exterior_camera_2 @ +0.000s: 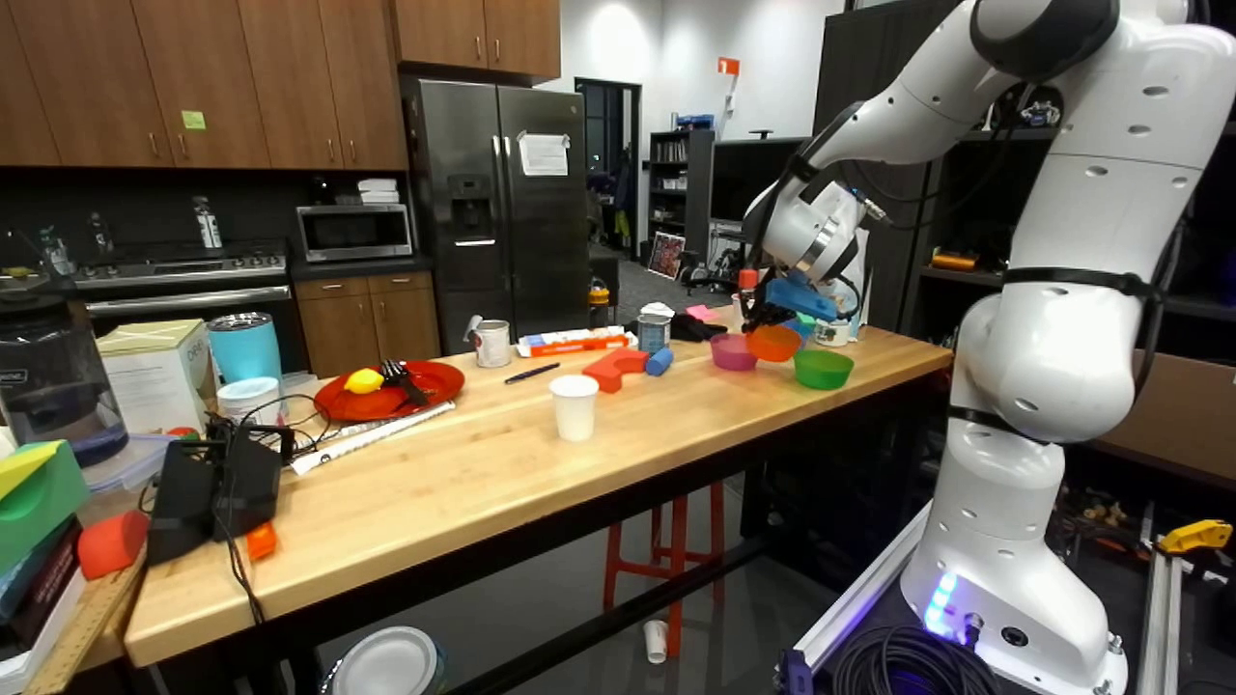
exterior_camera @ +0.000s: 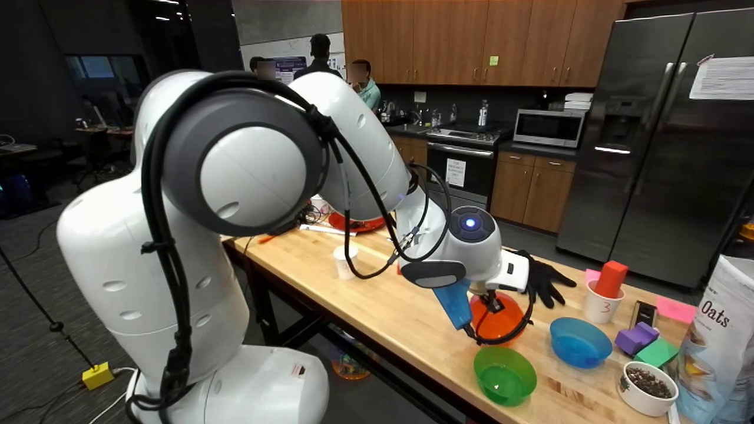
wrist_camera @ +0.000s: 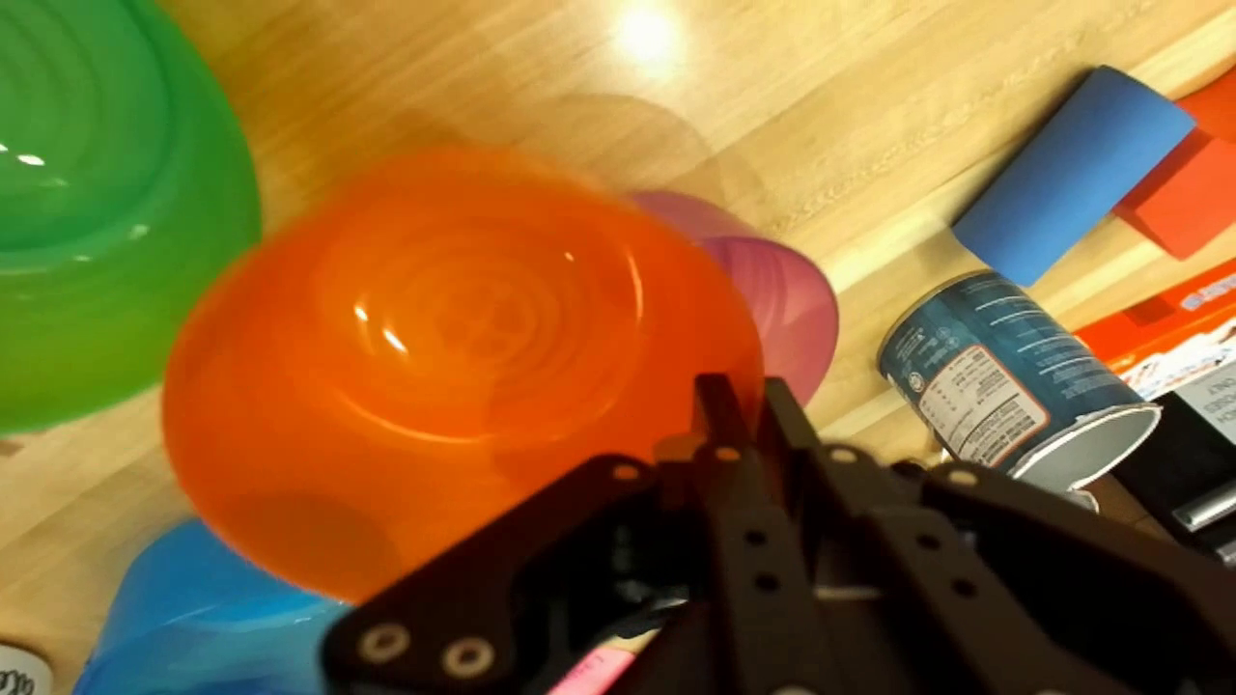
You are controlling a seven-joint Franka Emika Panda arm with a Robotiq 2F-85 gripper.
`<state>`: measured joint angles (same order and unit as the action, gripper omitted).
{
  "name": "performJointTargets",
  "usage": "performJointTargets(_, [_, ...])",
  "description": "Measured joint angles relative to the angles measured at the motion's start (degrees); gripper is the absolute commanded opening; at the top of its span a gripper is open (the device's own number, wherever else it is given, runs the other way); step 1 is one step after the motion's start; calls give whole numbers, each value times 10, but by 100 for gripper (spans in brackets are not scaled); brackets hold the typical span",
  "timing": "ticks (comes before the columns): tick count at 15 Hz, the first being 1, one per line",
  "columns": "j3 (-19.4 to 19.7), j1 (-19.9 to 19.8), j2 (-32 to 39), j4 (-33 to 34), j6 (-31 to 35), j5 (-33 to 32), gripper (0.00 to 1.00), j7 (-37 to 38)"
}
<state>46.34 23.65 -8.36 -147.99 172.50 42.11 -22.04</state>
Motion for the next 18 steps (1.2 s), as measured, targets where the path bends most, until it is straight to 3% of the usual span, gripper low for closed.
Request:
performJointTargets(5, [15,20,0,4,-6,40,1,-24])
performJointTargets(18, [30,19,7,15,26,39,1,-36])
